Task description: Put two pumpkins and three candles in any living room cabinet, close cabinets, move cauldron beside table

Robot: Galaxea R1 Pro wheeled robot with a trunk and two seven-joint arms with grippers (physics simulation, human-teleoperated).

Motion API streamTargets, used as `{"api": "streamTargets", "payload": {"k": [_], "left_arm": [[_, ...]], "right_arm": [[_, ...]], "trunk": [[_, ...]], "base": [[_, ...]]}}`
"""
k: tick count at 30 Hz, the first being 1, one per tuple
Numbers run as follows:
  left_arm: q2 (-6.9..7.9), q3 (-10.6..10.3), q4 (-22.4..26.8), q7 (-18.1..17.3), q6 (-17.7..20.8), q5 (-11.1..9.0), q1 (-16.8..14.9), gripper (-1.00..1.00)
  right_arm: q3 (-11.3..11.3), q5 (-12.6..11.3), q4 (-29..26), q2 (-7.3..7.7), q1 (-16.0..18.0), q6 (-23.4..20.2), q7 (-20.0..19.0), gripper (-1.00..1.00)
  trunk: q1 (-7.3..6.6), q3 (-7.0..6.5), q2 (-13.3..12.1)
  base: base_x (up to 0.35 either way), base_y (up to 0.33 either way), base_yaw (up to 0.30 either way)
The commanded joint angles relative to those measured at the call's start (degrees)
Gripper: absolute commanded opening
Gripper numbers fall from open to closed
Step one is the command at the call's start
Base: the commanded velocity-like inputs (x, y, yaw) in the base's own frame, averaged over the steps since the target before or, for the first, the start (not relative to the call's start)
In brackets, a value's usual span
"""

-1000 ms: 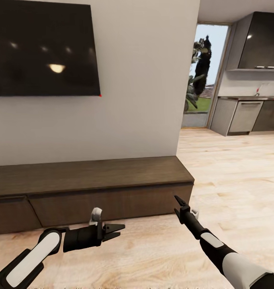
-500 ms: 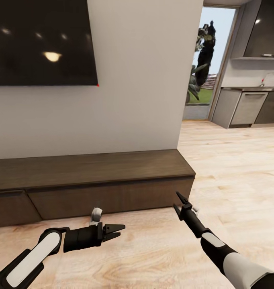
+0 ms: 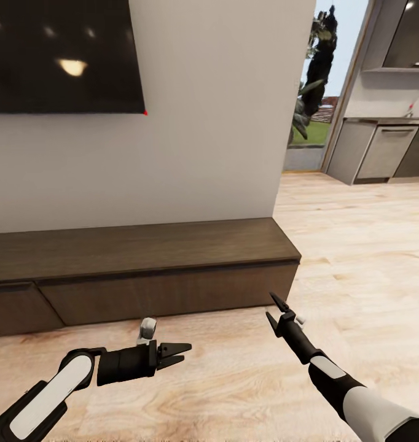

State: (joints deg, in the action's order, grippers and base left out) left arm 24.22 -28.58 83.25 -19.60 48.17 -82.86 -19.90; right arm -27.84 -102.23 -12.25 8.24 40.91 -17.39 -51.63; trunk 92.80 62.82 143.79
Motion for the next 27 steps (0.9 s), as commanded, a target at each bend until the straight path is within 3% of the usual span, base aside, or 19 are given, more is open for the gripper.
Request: {"api": "streamTargets", "payload": {"k": [1,15,27], "left_arm": [[0.04,-0.1,0.0,-0.2,0.1,0.0,-0.1,1.0],[0.04,0.6,0.0,-0.3,0.1,-0.1,-0.1,1.0],[0.04,0.5,0.0,-0.3,0.1,-0.1,-0.1,1.0]], "right_arm": [[-0.3,-0.6,0.0,0.03,0.0,-0.5,-0.1,1.0],[-0.3,-0.6,0.0,0.02,0.0,-0.5,0.2,1.0],[-0.3,-0.6,0.0,0.02,0.0,-0.4,0.2,1.0]], "trunk": [[0.01,0.28,0.0],[0.06,0.72,0.1],[0.06,0.72,0.1]], "base": [[0.0,0.0,0.0],[0.006,0.0,0.0],[0.295,0.0,0.0]]}}
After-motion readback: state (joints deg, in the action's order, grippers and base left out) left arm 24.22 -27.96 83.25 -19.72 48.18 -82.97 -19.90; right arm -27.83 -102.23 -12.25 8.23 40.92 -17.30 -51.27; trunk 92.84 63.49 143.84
